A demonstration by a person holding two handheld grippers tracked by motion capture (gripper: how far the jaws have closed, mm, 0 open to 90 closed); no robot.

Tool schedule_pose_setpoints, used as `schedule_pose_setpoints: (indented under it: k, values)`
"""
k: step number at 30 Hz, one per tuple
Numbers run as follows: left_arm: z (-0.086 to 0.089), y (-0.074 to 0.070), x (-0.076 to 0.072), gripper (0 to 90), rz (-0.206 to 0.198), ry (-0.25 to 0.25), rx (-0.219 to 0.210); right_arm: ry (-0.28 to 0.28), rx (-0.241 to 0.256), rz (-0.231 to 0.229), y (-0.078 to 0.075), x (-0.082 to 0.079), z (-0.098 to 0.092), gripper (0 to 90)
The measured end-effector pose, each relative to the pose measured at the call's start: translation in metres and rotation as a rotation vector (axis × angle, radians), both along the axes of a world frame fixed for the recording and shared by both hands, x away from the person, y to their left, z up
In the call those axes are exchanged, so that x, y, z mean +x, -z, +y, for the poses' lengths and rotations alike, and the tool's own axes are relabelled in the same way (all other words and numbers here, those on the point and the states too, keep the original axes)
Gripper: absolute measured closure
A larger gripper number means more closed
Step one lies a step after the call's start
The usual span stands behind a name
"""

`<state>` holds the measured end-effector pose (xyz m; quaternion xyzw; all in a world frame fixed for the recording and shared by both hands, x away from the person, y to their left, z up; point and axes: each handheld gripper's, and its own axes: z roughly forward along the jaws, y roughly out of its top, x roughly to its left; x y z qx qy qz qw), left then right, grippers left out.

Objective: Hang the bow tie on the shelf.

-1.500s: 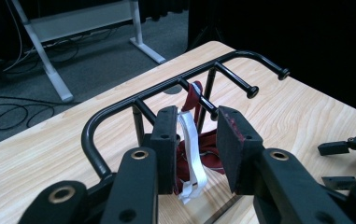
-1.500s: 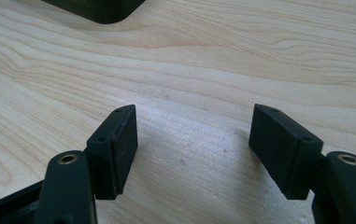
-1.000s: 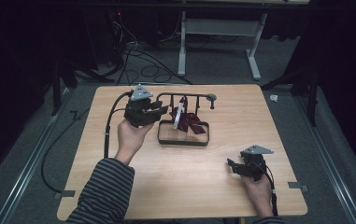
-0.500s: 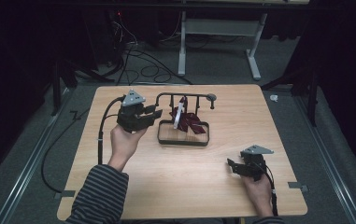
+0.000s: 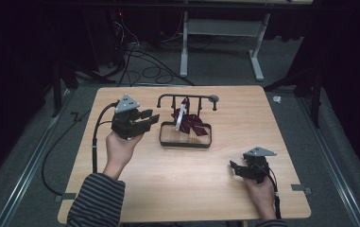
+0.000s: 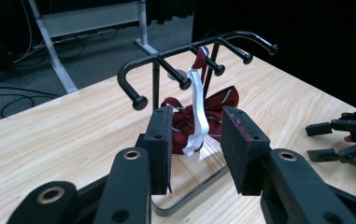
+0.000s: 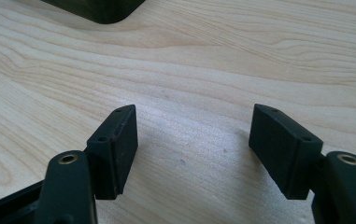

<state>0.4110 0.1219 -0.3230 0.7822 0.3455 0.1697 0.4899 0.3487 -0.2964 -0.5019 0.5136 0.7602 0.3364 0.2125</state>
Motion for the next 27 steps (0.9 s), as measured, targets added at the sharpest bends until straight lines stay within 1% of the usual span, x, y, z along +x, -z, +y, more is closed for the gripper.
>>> schedule_pose_setpoints:
  k: [10, 18, 27]
  values:
    - [0.016, 0.007, -0.011, 62.0, 0.011, -0.029, -0.012, 0.001, -0.002, 0.001, 0.0, 0.0, 0.0, 33.9]
    - [0.025, 0.011, -0.018, 59.9, 0.015, -0.054, -0.022, 0.002, -0.003, 0.001, 0.0, 0.0, 0.001, 33.9]
    - [0.029, 0.015, -0.028, 58.2, 0.017, -0.062, -0.007, 0.002, -0.002, 0.001, 0.0, 0.0, 0.0, 33.9]
